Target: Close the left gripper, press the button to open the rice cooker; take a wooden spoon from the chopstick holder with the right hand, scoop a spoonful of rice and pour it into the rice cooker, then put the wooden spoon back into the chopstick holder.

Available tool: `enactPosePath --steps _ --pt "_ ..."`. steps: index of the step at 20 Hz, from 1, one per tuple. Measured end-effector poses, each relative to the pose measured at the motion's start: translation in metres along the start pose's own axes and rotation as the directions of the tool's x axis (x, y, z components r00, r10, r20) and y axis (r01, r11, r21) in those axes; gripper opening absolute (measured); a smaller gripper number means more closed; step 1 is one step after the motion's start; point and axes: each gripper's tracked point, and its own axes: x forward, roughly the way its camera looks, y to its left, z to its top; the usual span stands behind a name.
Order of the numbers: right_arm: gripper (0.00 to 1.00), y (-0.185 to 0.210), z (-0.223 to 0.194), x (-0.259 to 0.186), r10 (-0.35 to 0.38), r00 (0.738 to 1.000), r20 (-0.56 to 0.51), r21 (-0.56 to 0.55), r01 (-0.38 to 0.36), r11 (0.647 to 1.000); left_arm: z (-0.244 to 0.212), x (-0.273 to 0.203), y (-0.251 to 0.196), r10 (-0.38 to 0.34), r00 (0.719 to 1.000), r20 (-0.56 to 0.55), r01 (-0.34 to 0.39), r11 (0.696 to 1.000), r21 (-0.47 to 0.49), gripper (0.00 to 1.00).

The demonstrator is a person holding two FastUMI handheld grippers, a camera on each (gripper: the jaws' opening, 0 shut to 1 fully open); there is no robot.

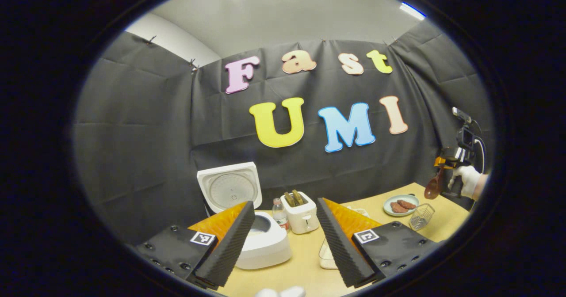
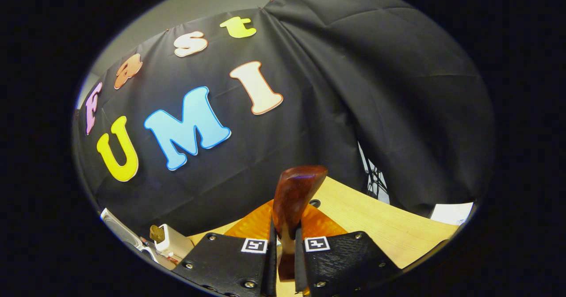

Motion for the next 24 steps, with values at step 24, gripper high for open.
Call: enactPosePath --steps 24 --pt "0.16 -0.076 -0.106 0.03 -0.094 0.972 -0.217 -0.027 0.09 0.996 0.004 0.0 -0.021 0.029 0.999 -0.034 -0.026 0.997 0.077 0.98"
